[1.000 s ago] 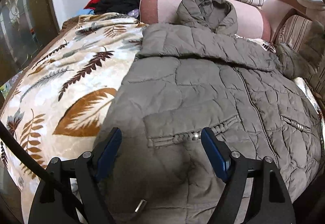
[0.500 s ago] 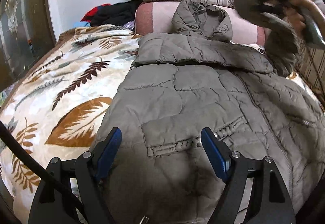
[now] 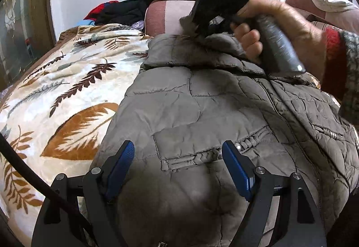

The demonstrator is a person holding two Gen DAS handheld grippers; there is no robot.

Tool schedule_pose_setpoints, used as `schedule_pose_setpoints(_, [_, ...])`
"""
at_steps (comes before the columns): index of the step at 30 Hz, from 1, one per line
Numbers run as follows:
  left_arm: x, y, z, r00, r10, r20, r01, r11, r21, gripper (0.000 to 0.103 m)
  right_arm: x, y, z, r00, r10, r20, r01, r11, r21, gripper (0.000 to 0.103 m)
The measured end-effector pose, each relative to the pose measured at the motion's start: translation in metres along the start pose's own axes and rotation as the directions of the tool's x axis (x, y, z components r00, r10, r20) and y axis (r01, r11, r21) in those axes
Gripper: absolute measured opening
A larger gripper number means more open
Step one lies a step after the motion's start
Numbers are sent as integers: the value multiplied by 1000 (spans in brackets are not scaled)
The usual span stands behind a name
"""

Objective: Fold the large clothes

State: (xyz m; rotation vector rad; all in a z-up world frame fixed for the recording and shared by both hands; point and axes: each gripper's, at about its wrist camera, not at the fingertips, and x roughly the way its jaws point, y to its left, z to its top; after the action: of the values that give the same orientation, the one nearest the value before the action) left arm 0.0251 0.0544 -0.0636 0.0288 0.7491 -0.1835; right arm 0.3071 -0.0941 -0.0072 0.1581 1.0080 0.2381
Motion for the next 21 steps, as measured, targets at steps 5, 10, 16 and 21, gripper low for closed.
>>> schedule_pose_setpoints(5, [5, 1, 0, 1000, -4, -21, 4, 1000, -13, 79, 34, 12, -10, 997, 17, -78, -20, 999, -43, 12])
schedule_pose_setpoints(10, [7, -1, -2, 999, 7, -32, -8, 1000, -12, 79, 27, 21, -14, 995, 46, -90, -54, 994, -93, 41])
schedule_pose_setpoints(16, [9, -1, -1, 999, 9, -34, -10, 1000, -17, 79, -21, 9, -7, 997, 63, 37, -61, 997, -50, 53])
schedule_pose_setpoints(21, [10, 0, -1, 999, 9, -37, -9, 1000, -13, 79, 5, -16, -3, 998, -55, -11, 55, 998, 34, 51])
